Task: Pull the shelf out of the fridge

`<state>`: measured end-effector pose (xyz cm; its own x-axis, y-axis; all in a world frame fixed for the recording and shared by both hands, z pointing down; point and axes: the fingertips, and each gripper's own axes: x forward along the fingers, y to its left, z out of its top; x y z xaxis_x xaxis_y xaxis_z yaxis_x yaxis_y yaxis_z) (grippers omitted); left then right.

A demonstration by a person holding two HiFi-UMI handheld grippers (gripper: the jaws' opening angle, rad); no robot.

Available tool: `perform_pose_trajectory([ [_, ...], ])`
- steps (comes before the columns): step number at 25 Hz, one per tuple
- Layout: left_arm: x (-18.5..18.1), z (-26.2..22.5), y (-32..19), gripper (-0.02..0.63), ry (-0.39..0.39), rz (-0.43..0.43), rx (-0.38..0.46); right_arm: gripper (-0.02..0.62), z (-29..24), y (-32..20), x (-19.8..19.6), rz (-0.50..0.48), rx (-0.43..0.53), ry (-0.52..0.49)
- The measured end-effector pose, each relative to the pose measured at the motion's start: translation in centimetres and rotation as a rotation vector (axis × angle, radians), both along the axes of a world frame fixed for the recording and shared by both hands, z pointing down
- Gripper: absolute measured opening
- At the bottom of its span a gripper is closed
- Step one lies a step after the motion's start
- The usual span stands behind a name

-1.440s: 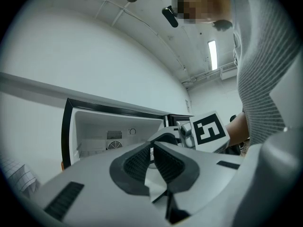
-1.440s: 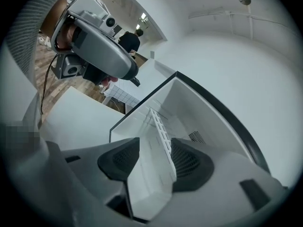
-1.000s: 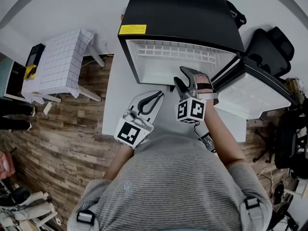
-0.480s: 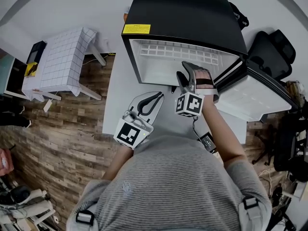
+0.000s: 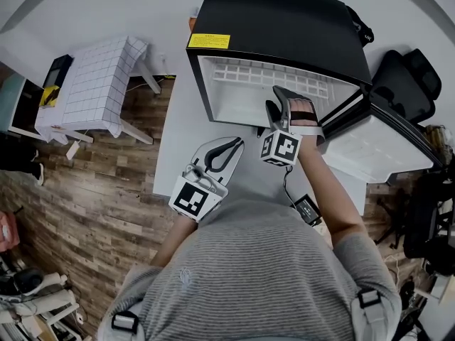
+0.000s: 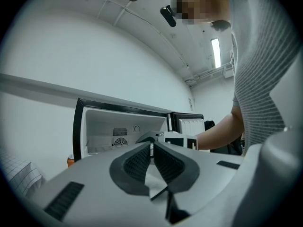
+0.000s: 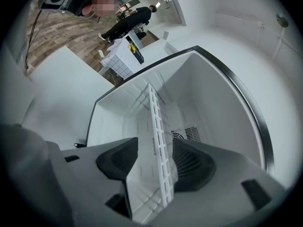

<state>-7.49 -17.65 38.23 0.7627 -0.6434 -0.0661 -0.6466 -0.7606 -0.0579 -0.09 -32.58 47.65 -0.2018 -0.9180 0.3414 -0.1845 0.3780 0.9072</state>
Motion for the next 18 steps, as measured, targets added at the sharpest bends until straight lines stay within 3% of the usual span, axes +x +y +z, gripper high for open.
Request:
perform_pose_trajectory([
  [18, -0.5, 0.4, -0.2, 0.012, -0.014, 0.004, -0.014, 0.230, 1.2, -2.8, 0.3, 0.051, 0.039, 0.110],
])
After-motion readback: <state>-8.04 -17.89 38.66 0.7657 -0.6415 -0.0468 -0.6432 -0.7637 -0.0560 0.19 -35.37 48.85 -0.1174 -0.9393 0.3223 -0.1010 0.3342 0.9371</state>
